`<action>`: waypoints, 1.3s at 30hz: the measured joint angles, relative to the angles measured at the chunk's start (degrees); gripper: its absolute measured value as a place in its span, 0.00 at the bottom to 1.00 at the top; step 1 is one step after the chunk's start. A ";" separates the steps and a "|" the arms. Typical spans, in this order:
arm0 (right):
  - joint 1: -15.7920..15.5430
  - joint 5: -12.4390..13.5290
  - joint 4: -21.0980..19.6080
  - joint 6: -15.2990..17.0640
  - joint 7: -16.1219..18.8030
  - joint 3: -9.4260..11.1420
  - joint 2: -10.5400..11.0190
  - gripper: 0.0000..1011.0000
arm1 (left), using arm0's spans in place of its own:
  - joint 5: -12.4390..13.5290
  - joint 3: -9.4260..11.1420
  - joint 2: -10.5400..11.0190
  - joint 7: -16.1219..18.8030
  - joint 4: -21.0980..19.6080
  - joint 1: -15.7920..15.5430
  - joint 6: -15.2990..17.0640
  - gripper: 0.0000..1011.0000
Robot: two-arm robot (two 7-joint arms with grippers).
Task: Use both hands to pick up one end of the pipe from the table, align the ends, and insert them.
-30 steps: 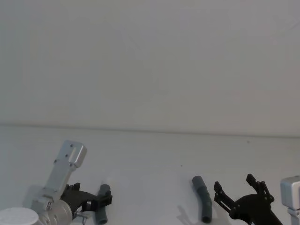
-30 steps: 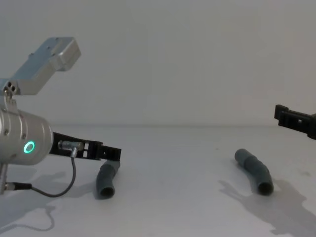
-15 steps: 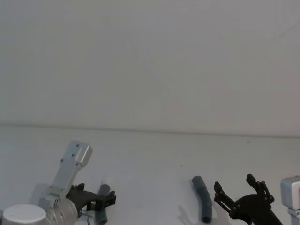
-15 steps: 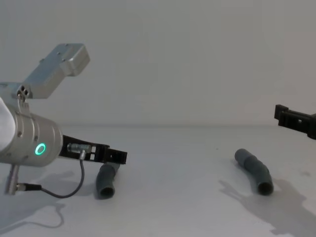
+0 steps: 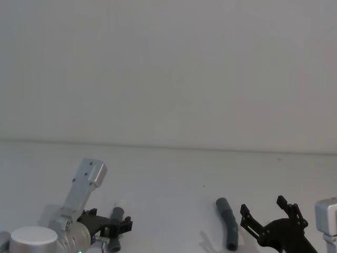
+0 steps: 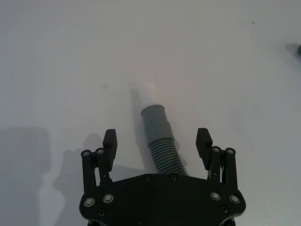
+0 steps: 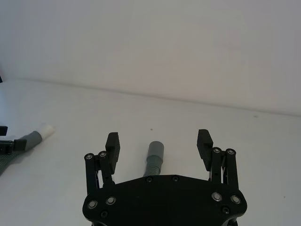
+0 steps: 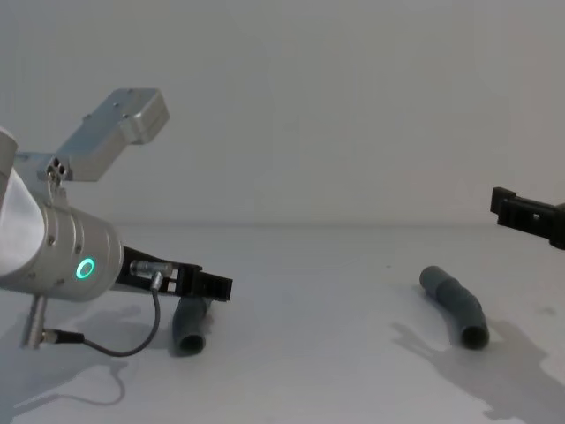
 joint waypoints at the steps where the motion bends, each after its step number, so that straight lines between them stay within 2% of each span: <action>1: 0.00 0.00 0.00 0.00 0.00 0.00 0.00 0.99 | 0.01 0.00 -0.04 0.00 0.10 -0.09 0.18 0.99; 16: 0.00 0.00 0.00 0.00 0.00 0.00 0.00 0.99 | 0.77 0.77 -0.01 -1.42 2.55 -2.58 3.16 0.99; 34: 0.00 0.00 0.00 0.00 0.00 0.00 0.00 0.99 | 1.68 1.90 0.06 -3.84 6.18 -4.72 3.40 0.99; 39: 0.00 0.00 0.00 0.00 0.00 0.00 0.00 0.99 | 1.81 2.03 0.04 -4.11 6.62 -4.96 3.34 0.92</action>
